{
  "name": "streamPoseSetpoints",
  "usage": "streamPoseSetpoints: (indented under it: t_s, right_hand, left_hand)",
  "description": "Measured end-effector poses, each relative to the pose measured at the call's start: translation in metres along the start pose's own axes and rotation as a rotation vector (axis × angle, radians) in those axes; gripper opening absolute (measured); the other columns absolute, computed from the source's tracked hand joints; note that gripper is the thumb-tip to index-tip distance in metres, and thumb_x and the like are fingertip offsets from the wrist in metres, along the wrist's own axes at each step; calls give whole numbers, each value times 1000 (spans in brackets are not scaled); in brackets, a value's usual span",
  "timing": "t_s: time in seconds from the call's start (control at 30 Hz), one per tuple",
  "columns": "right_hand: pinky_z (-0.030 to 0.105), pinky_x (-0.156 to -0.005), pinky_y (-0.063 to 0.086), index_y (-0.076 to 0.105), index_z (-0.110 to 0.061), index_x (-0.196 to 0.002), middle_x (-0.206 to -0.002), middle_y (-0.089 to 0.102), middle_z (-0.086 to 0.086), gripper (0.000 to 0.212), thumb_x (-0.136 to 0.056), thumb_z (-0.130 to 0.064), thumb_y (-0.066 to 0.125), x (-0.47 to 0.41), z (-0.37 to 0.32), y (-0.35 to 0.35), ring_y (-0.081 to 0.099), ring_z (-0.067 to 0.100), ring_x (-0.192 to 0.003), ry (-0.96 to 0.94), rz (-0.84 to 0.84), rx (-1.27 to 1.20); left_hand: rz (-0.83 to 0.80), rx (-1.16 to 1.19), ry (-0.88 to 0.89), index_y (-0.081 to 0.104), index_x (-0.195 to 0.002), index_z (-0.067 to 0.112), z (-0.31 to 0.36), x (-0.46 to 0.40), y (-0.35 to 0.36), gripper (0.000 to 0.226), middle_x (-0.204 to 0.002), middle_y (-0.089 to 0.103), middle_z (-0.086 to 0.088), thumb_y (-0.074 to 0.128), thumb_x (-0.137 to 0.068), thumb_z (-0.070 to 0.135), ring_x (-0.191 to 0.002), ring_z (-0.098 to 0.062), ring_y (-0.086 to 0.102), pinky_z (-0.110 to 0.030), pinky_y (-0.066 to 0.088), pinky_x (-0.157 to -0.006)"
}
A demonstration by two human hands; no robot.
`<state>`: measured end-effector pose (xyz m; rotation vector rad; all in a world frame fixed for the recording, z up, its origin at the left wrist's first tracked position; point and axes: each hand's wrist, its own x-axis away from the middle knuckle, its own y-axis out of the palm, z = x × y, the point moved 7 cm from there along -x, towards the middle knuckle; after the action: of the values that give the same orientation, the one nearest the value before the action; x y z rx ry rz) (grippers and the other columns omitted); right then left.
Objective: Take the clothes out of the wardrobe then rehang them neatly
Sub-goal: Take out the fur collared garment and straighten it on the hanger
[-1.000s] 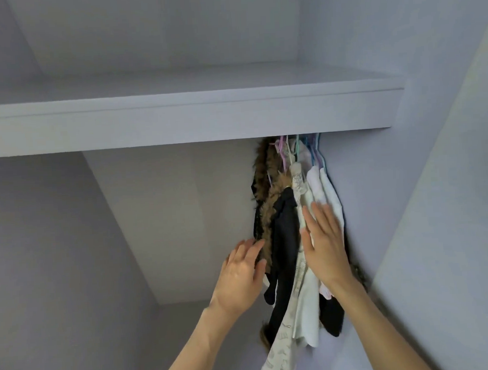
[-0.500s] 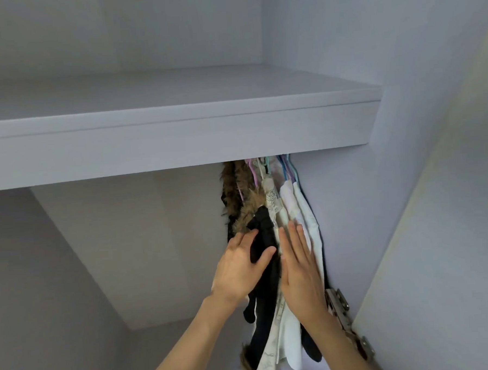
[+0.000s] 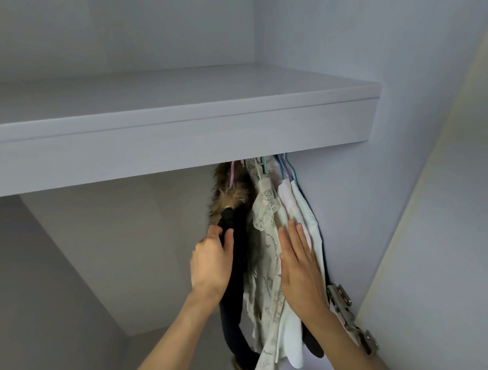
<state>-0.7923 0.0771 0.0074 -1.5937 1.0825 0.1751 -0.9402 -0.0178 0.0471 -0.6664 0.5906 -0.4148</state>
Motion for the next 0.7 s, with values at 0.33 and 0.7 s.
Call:
streamPoseSetpoints:
  t_s: [0.33,0.7]
  right_hand:
    - [40,-116,16,40,-13,-137,-147,35,8,43,-100,-32,28,-5,-30,-15,23,23,-140,-75,151,-38]
    - [33,-83,50,61,-12,-81,-75,59,-5,27,-91,-36,53,-62,-135,53,58,14,-79,505,-425,-932]
  left_hand:
    - [207,161,-16,54,-88,6,-23,6,-52,14,-48,39,4,49,-94,18,-38,-10,34,-26,28,-40]
    - [192,109,-41,56,-84,7,-71,79,-69,8,-45,33,10,58,-89,13,-35,-16,31,-26,27,-39]
